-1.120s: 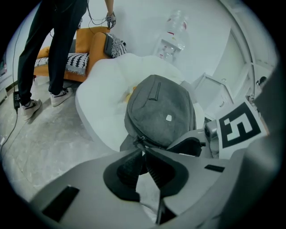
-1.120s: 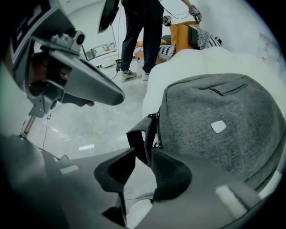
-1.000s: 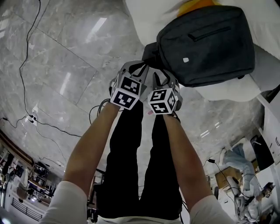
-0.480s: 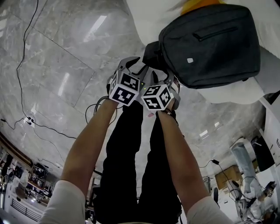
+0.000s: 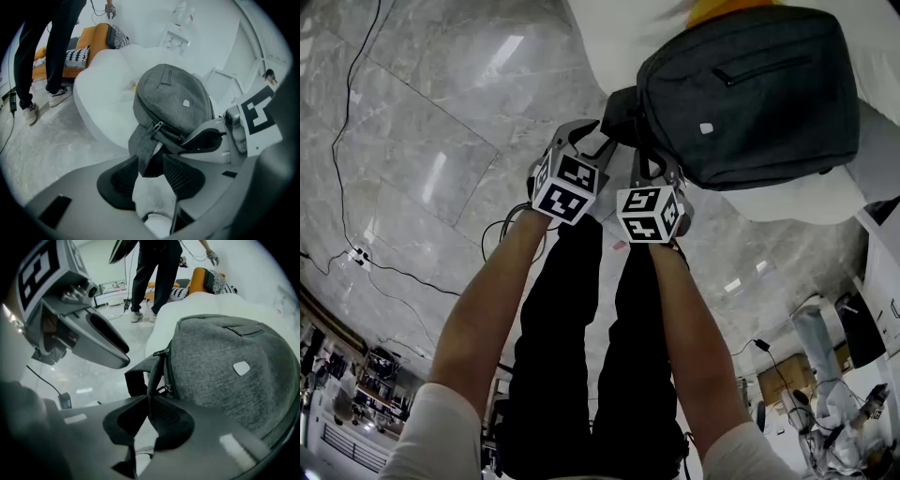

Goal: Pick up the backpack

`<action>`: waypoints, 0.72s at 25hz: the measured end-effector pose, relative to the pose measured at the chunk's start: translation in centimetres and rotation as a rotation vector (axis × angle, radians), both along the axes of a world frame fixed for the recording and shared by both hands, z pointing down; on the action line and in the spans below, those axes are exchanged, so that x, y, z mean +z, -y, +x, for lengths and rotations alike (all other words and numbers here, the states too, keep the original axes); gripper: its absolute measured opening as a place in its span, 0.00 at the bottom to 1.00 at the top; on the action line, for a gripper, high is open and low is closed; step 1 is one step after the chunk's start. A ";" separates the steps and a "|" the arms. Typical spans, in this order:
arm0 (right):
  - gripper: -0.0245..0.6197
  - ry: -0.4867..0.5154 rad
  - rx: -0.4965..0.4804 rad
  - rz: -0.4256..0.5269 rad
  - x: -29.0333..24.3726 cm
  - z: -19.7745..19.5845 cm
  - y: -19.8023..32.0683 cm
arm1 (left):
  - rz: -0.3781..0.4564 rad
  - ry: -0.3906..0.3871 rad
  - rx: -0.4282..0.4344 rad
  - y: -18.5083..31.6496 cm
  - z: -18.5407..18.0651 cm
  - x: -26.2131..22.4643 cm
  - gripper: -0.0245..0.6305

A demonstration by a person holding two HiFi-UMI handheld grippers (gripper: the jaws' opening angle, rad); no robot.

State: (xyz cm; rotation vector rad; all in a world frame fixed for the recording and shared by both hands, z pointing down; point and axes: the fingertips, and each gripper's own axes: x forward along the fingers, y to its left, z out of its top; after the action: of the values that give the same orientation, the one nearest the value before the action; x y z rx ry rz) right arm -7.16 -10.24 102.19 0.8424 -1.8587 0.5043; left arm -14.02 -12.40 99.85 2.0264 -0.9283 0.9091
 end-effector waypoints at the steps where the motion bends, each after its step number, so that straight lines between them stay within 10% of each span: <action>1: 0.09 0.042 0.011 -0.011 -0.6 0.0 0.0 | -0.006 -0.022 0.007 0.1 0.6 -0.3 0.30; 18: 0.08 0.344 0.006 -0.008 -13.7 1.3 1.1 | -0.136 -0.438 -0.147 1.3 5.9 -11.1 0.30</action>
State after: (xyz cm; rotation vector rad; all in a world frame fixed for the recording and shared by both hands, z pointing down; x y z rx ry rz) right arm -5.86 -11.33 88.51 0.7931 -2.1644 0.6946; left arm -8.11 -13.70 88.76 1.9036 -0.7363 0.4103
